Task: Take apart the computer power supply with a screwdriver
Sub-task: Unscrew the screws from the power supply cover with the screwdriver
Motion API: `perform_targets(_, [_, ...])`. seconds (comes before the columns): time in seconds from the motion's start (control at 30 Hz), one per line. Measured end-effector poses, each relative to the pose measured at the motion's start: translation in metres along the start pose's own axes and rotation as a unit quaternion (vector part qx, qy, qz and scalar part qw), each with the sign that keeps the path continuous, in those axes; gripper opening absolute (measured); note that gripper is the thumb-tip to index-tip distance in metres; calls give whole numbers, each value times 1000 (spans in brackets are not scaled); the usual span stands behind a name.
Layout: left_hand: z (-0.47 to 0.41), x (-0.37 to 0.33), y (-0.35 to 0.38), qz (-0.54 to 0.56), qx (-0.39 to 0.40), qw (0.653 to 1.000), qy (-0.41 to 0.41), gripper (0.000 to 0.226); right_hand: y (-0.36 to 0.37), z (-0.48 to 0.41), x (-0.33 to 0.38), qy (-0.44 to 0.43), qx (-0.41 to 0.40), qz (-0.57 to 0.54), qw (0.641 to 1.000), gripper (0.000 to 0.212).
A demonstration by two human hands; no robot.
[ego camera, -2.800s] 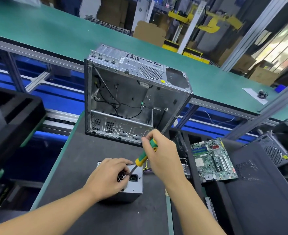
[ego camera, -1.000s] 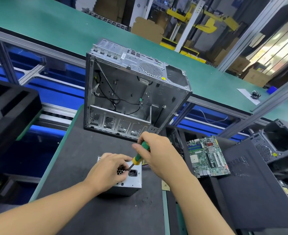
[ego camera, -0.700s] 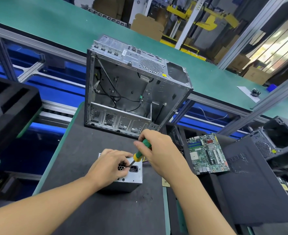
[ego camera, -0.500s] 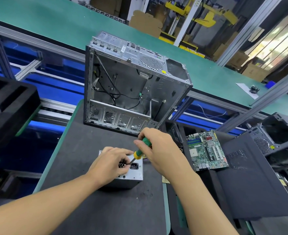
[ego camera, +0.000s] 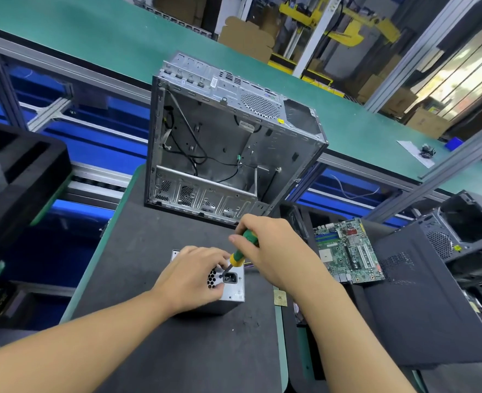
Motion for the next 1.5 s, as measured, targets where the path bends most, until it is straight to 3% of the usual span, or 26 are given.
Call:
perform_targets(0.23, [-2,13,1,22,6,999,-35,1,-3,-1,-5,-2,-37,-10,999,21])
perform_targets(0.6, [-3,14,4,11,11,999,-32,12,-6,1,-9,-7,-35,-5,999,21])
perform_targets(0.77, [0,10,3,8,-4,1000,-18,7,-6,2,-7,-12,-20,-1,1000,20])
perform_targets(1.0, [1,5,-2,21,-22,1000,-7,6,-2,-2,-2,8,-15,75,997,33])
perform_targets(1.13, [1,1,-4,24,-24,999,-6,10,1,-5,1,24,-20,80,996,35])
perform_targets(1.3, [6,-1,-2,10,2,1000,-24,34,1,0,9,-20,23,32,999,14])
perform_targets(1.4, [12,8,-5,-18,-49,995,-86,37,-3,2,2,22,14,80,996,30])
perform_targets(1.5, [13,18,-4,-90,-84,981,-151,27,-12,6,1,56,-26,212,975,47])
Point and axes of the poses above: each hand's wrist, its own z-axis away from the middle knuckle, its own y-axis out of the palm, x = y × z, the point moved 10 cm from there along -z, towards the middle knuckle, and after that the axes turned 6 degrees about x, right-handed, at the moved point
